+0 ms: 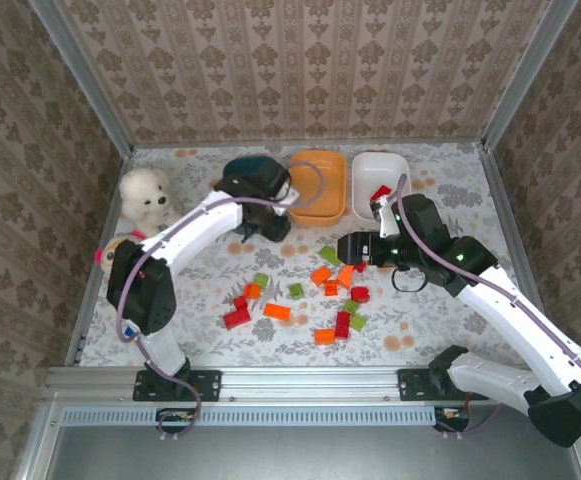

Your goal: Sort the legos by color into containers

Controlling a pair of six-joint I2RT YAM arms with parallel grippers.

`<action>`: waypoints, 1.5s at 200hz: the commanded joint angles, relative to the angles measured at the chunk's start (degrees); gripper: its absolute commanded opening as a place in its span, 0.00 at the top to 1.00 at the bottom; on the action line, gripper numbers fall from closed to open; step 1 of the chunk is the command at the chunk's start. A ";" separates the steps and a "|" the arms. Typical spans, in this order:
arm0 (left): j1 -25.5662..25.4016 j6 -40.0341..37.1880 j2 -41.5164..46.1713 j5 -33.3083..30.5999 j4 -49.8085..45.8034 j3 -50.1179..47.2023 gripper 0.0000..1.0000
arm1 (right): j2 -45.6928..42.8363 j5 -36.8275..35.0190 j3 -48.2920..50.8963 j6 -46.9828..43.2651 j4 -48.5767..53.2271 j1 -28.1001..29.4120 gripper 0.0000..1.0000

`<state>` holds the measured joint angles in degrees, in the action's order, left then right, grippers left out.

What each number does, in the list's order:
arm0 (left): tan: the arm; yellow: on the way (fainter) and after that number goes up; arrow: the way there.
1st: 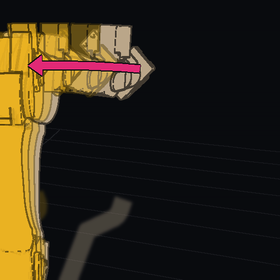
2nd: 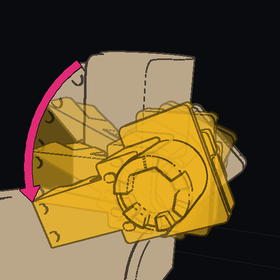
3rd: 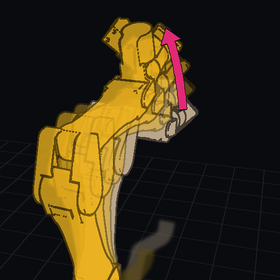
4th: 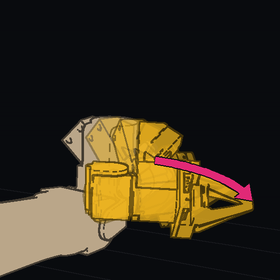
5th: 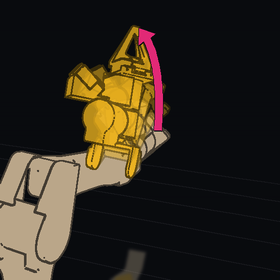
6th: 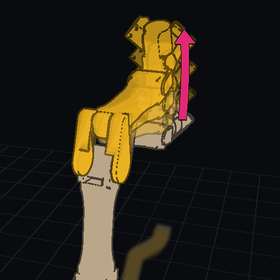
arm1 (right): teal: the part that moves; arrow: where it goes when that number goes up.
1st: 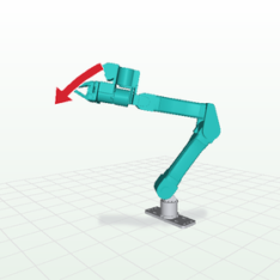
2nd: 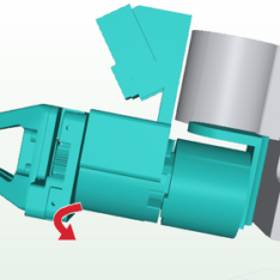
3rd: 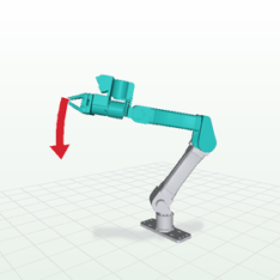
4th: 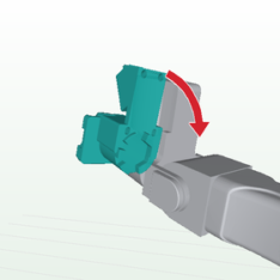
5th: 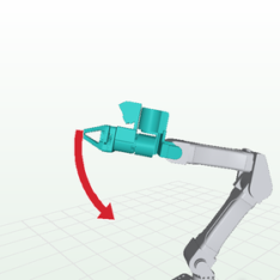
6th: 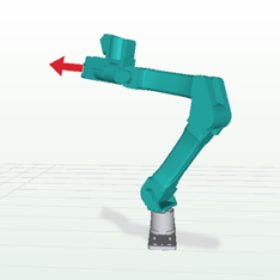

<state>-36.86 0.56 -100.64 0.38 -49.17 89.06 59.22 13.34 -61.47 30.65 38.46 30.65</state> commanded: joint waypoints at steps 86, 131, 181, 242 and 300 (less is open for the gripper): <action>16.72 12.62 -32.56 -5.92 -16.66 37.61 0.71 | 8.72 4.76 -5.28 0.48 -4.35 0.26 0.15; 15.79 15.53 -38.17 -6.73 -19.14 42.34 0.71 | 8.76 3.48 -5.13 0.72 -4.19 0.19 0.14; 15.46 20.32 -41.29 -7.83 -22.73 42.30 0.71 | 9.31 3.69 -4.59 0.99 -4.96 0.24 0.14; 14.81 21.08 -41.90 -8.68 -23.68 42.96 0.48 | 10.22 4.12 -5.37 0.19 -3.82 0.18 0.14; 13.77 22.58 -37.10 -8.21 -24.14 50.78 0.39 | 10.34 3.44 -6.29 -3.07 -1.44 0.97 0.15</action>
<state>-22.48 20.88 -141.93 -7.77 -71.99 135.63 69.41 16.40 -65.54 30.30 34.81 30.68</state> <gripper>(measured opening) 0.589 0.859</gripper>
